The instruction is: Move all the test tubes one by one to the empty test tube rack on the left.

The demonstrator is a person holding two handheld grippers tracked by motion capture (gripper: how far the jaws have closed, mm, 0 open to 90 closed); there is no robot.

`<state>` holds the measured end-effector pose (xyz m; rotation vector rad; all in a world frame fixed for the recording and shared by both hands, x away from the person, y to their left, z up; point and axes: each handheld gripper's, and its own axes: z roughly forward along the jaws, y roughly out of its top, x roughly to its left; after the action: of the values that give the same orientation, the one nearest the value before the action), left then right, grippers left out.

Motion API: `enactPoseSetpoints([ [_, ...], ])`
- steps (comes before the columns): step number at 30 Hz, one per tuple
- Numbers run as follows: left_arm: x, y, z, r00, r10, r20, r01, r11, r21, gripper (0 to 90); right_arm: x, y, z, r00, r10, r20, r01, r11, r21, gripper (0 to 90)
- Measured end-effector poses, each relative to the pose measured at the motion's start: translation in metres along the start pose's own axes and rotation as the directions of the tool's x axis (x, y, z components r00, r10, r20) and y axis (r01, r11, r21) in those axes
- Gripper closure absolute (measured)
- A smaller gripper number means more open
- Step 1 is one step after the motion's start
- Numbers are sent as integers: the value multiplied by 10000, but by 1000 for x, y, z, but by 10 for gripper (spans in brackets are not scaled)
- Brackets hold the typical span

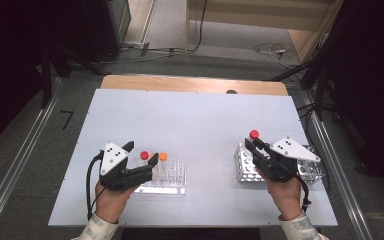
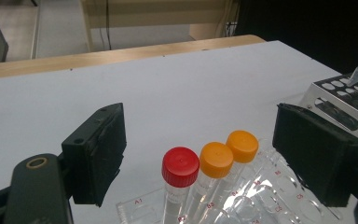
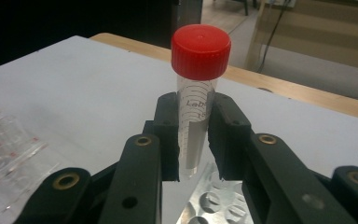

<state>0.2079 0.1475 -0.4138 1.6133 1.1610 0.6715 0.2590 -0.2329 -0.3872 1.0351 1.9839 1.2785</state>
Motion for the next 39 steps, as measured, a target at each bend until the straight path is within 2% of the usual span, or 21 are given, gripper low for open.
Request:
enactPoseSetpoints([
  [6,-6,1,-1,9998,73,209,-72,9999,-80,191,19,-2,0,9966,-264,-777,280,9994,199,714],
  [13,-20,4,-3,9975,355,609,-345,9993,-173,196,41,-7,2,9853,-674,-1570,752,9962,441,714],
  [19,-35,4,1,9926,732,971,-722,9973,-142,203,57,-17,8,9740,-845,-2101,1035,9913,813,714],
  [27,-58,6,11,9804,1061,1662,-1056,9943,-120,222,71,-28,18,9624,-993,-2528,1330,9838,1199,714],
  [33,-79,8,20,9654,1341,2235,-1352,9908,-107,242,77,-30,21,9573,-1052,-2694,1436,9815,1270,714],
  [36,-87,8,25,9582,1422,2481,-1441,9895,-107,281,78,-30,22,9556,-1086,-2740,1474,9811,1254,714],
  [39,-93,6,29,9512,1435,2731,-1460,9892,-112,359,80,-30,22,9542,-1103,-2782,1500,9806,1259,713],
])
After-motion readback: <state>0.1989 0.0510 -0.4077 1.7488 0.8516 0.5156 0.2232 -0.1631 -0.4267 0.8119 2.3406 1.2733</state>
